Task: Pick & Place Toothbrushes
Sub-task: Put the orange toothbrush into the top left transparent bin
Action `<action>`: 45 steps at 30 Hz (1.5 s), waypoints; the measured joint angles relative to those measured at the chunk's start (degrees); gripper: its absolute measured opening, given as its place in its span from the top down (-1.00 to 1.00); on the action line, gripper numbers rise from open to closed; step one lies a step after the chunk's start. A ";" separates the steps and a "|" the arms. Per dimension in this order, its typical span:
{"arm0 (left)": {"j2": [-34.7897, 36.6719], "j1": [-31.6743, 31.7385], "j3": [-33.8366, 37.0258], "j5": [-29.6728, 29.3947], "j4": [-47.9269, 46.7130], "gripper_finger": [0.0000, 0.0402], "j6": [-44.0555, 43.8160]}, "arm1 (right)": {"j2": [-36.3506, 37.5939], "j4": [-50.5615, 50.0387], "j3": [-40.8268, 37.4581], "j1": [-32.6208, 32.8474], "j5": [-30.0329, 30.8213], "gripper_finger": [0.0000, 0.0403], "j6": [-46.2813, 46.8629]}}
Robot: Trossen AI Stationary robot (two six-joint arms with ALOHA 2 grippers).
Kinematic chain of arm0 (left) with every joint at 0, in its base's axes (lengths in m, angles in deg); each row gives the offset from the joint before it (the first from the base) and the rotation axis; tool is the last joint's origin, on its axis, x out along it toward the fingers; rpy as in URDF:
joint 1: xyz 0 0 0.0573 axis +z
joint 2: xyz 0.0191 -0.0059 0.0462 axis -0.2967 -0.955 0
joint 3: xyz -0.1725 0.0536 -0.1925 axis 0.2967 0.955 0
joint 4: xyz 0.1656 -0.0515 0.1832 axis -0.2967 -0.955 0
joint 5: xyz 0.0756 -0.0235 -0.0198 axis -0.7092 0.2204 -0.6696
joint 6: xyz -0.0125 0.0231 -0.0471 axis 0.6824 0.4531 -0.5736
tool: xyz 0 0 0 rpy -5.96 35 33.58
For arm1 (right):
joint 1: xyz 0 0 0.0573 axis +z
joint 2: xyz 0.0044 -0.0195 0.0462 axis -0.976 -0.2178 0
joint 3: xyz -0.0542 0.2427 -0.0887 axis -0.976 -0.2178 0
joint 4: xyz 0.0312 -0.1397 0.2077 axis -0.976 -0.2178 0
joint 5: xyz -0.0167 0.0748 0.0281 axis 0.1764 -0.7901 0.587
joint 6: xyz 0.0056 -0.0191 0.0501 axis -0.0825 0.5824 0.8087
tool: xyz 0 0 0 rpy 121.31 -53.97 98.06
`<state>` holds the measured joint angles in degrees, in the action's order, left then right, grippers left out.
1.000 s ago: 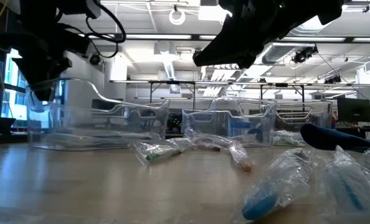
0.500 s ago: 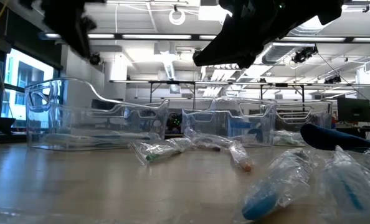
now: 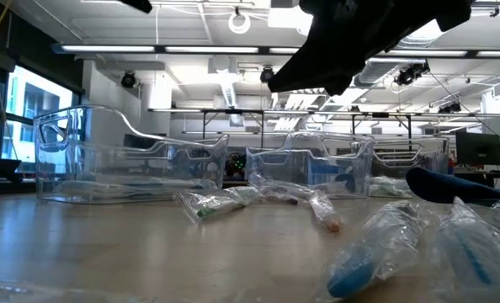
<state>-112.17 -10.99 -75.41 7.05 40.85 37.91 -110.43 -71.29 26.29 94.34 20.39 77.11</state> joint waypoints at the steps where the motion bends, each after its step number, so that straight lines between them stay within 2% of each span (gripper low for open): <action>1: -0.50 -0.55 -0.02 -0.60 1.04 0.47 -0.01 | 0.00 -0.16 0.00 0.28 -0.02 0.98 -0.11; 10: -4.27 -1.02 -0.02 -1.27 4.04 0.47 1.10 | 0.00 -0.14 0.00 1.87 -0.15 0.98 -2.53; 20: -4.34 -1.02 -0.02 -1.29 6.79 0.47 5.10 | 0.00 -0.31 0.00 1.85 -0.14 0.98 -2.59; 32: -4.32 -1.02 0.00 -0.81 14.58 0.47 3.81 | 0.00 -0.33 0.00 1.69 0.26 0.98 -2.86; 45: -4.32 -1.02 0.00 -0.72 17.53 0.47 3.82 | 0.00 -0.33 0.00 1.69 0.13 0.98 -2.83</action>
<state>-116.49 -12.02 -75.41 6.33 58.38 41.73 -110.43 -71.63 26.29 96.03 20.53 74.27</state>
